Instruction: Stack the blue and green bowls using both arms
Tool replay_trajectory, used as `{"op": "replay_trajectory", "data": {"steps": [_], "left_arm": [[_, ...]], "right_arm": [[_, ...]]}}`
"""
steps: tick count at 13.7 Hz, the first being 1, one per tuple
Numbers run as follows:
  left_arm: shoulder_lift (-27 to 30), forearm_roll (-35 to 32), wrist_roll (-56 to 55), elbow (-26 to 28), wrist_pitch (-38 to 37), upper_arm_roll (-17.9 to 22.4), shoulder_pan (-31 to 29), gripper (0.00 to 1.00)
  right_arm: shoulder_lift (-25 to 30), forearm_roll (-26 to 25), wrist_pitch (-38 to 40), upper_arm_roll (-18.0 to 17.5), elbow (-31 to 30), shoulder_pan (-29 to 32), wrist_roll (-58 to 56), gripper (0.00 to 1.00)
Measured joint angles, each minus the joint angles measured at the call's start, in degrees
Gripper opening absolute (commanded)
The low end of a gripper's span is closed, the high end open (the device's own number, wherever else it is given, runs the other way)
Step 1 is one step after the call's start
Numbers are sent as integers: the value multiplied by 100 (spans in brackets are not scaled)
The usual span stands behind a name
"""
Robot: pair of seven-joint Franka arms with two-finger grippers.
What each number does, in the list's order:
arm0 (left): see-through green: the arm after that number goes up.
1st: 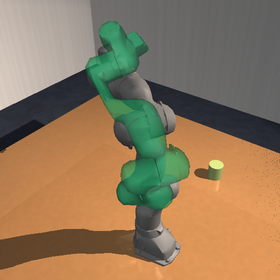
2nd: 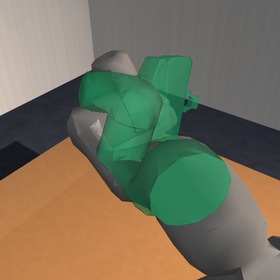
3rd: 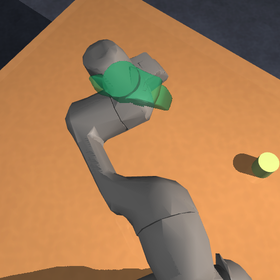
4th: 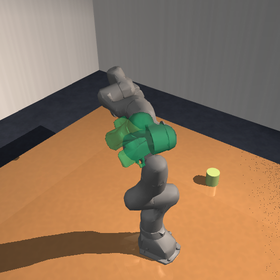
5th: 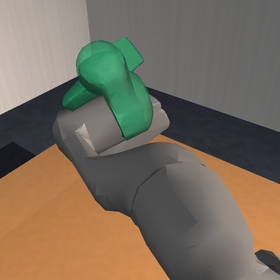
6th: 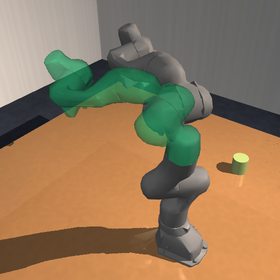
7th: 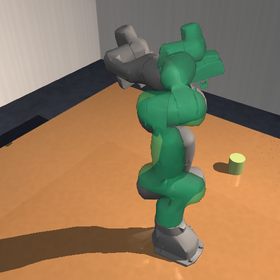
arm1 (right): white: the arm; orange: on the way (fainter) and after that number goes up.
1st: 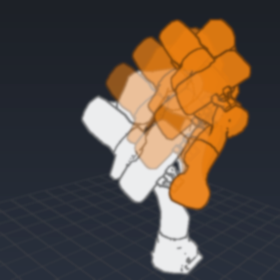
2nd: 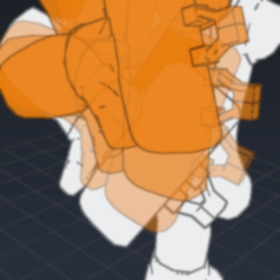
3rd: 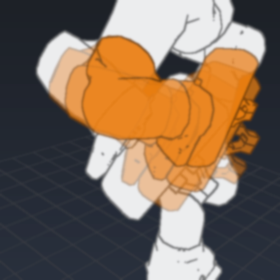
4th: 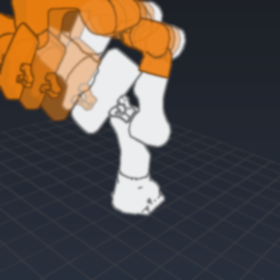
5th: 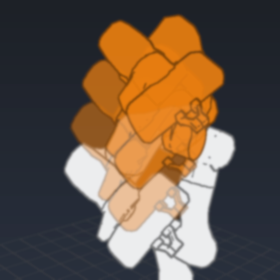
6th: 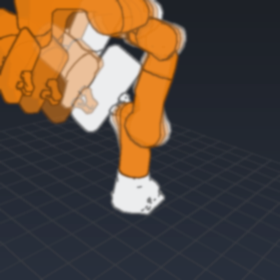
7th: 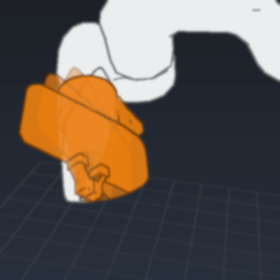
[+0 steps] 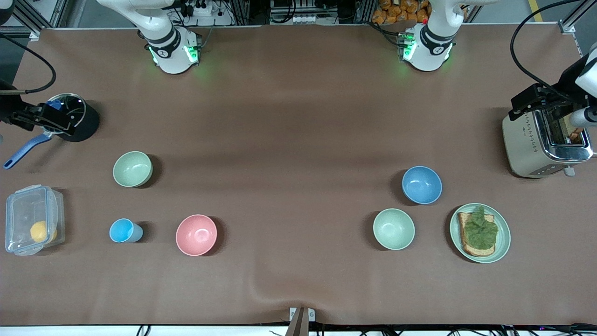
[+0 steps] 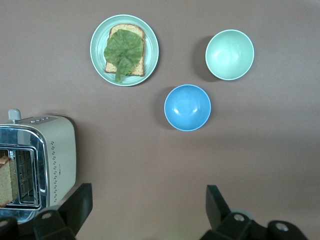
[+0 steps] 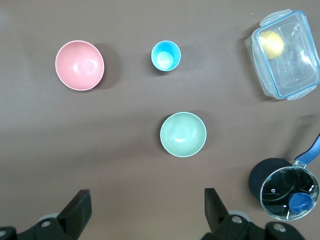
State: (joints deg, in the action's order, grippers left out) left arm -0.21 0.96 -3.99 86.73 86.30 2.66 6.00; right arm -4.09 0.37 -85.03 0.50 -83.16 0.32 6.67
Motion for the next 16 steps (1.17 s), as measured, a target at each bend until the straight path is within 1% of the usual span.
{"op": "replay_trajectory", "data": {"steps": [5, 7, 11, 14, 16], "left_arm": [[-8, 0, 0, 10, -4, 0, 0, 100], [-132, 0, 0, 40, -6, -1, 0, 100], [-563, 0, 0, 47, -2, 2, -12, 100], [-1052, 0, 0, 57, 15, 1, -13, 100], [-1464, 9, 0, 58, 192, -4, -1, 100]], "right_arm": [[-11, 0, 1, 4, -3, 0, 0, 100], [-31, 0, 4, 17, -8, 7, 0, 100], [-177, 0, -14, 72, -135, 180, -150, 100], [-287, 0, -301, 89, -523, 473, -477, 100], [-382, 0, -509, 99, -814, 705, -618, 100]]}}
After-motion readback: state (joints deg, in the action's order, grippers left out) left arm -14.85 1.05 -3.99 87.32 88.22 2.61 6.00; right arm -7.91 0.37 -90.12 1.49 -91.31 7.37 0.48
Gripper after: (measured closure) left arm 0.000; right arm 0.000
